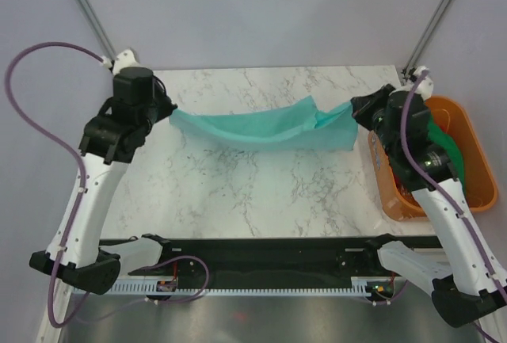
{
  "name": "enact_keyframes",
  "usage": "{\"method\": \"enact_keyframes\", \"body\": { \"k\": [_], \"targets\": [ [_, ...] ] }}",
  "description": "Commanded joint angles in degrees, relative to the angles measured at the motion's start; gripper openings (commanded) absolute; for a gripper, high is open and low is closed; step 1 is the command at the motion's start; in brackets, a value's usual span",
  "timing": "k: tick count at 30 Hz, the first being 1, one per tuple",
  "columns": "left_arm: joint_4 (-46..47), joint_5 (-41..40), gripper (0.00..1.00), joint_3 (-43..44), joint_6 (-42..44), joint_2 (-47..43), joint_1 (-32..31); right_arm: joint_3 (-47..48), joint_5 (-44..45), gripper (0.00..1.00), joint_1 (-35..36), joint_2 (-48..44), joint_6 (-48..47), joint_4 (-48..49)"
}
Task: Fold and stack the t-shirts
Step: Flatten the tshirt out
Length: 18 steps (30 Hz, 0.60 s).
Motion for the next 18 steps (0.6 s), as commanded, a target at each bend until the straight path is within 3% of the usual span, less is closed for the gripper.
{"method": "enact_keyframes", "body": {
  "k": [1, 6, 13, 18],
  "targets": [
    [-2.2, 0.7, 0.02, 11.7, -1.0, -1.2, 0.3, 10.3, 4.9, 0.00, -0.2, -0.8, -3.0, 1.4],
    [-2.4, 7.7, 0.02, 20.8, -3.1, -3.1, 0.2, 14.4, 0.8, 0.00, -0.2, -6.1, -4.3, 5.9],
    [-2.2, 16.7, 0.02, 18.0, -6.3, -12.3, 0.3, 12.5, -6.9, 0.00, -0.1, -18.6, -1.4, 8.5],
    [-2.2, 17.2, 0.02, 13.8, -6.0, -14.2, 0.3, 14.8, -4.5, 0.00, -0.2, -18.0, -0.7, 2.4]
  ]
}}
